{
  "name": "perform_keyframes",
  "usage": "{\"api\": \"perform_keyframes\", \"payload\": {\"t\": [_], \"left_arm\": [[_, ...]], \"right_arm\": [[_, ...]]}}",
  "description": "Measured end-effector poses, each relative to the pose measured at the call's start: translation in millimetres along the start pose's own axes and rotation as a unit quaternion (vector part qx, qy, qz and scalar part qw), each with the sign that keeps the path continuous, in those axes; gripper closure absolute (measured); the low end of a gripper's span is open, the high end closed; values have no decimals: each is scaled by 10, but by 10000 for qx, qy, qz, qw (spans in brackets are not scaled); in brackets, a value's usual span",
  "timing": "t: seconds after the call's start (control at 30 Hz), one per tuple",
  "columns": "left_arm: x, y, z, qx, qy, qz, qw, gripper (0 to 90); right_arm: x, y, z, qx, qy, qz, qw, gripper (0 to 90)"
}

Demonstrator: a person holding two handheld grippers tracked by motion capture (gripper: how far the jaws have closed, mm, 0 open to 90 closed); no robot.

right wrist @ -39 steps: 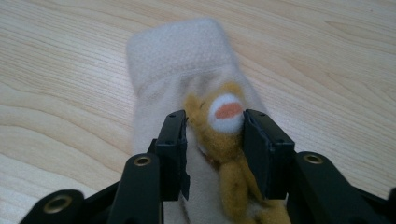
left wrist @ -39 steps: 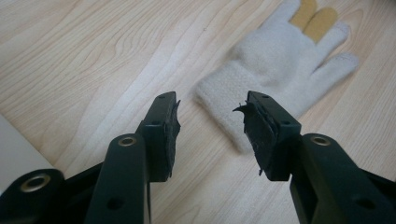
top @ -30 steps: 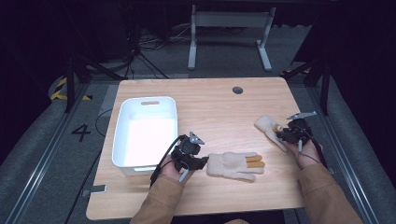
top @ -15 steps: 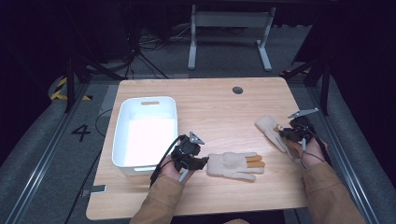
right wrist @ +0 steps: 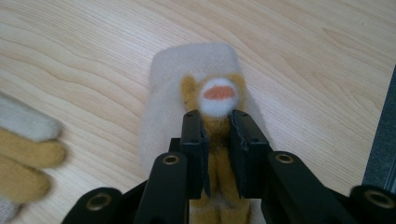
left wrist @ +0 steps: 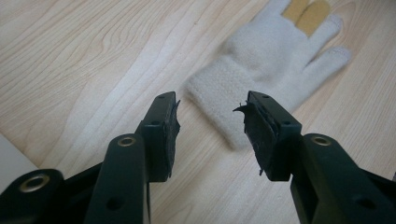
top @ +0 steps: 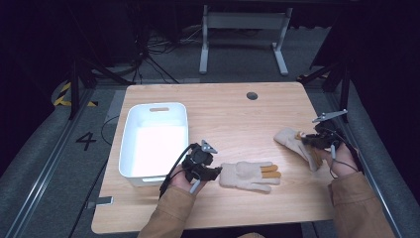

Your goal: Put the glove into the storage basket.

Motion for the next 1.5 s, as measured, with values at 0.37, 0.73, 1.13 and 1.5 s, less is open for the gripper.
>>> {"api": "perform_keyframes", "payload": {"t": [0.37, 0.73, 1.13, 1.5], "left_arm": [[-13, 15, 20, 95, -162, 61, 9998, 541], [-24, 29, 26, 149, -283, 104, 9994, 536], [-32, 32, 21, 157, -319, 118, 9993, 546], [-41, 36, 10, 170, -472, 170, 9986, 552]], "right_arm": [[80, 25, -213, -96, 146, -152, 9997, 774], [198, 59, -423, -198, 264, -352, 9988, 785], [374, 112, -578, -324, 677, -647, 9951, 797], [604, 172, -659, -403, 1029, -1091, 9879, 893]]}}
Point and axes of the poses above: each handheld gripper's, and its own axes: z roughly forward along the jaws, y roughly out of its top, x roughly to its left, the point moved 1 cm from there along z, roughly forward along the jaws, and after that the axes turned 9 degrees about y, right-handed, at the moved point
